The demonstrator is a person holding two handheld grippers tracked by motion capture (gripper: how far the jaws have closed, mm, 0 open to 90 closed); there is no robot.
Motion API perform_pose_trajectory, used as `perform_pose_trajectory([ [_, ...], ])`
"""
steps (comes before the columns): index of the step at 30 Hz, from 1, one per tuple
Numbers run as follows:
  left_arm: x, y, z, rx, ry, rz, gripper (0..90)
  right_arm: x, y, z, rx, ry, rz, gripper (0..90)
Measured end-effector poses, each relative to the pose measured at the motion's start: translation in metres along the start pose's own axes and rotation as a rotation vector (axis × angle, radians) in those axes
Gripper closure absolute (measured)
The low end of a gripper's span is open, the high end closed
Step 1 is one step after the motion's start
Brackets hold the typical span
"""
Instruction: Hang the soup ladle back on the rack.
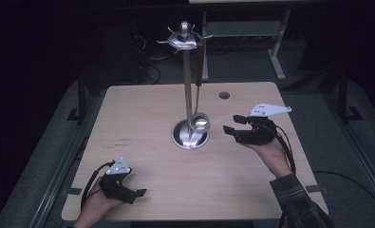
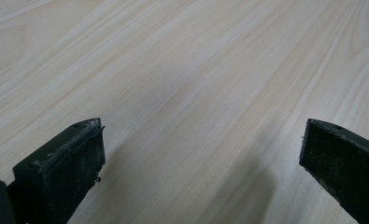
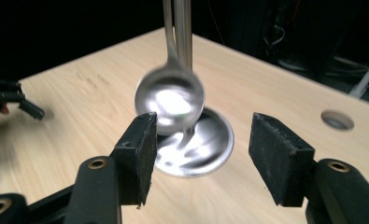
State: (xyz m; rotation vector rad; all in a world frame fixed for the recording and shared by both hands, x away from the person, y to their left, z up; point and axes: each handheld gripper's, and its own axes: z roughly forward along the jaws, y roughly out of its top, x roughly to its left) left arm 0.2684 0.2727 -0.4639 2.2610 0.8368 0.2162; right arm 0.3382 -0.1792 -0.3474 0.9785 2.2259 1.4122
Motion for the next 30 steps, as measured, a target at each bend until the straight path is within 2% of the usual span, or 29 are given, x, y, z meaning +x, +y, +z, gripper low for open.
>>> perform_pose_trajectory([
  [5, -0.001, 0.000, 0.001, -0.013, 0.000, -0.008, 0.0, 0.001, -0.024, -0.002, 0.049, -0.018, -0.021, 38.8],
  [7, 0.000, 0.000, 0.000, -0.002, 0.001, 0.003, 0.0, 0.002, -0.034, -0.002, 0.068, -0.018, -0.023, 38.4],
  [9, -0.001, -0.001, 0.000, -0.012, 0.001, -0.007, 0.0, 0.002, -0.045, -0.004, 0.093, -0.034, -0.038, 38.0],
  [13, -0.001, -0.001, 0.000, -0.009, -0.002, -0.001, 0.0, 0.001, -0.067, -0.009, 0.131, -0.043, -0.032, 37.3],
  [17, -0.001, -0.001, 0.000, -0.008, -0.002, 0.002, 0.0, -0.002, -0.087, -0.017, 0.144, -0.047, 0.006, 36.9],
  [21, 0.001, -0.002, -0.001, -0.002, 0.002, 0.006, 0.0, -0.004, -0.105, -0.020, 0.187, -0.057, 0.014, 35.3],
  [25, 0.001, -0.002, -0.001, -0.004, 0.004, -0.001, 0.0, -0.004, -0.115, -0.023, 0.210, -0.066, 0.020, 33.9],
  [30, 0.001, -0.002, -0.002, -0.006, 0.009, -0.003, 0.0, -0.005, -0.118, -0.025, 0.204, -0.069, 0.024, 32.2],
])
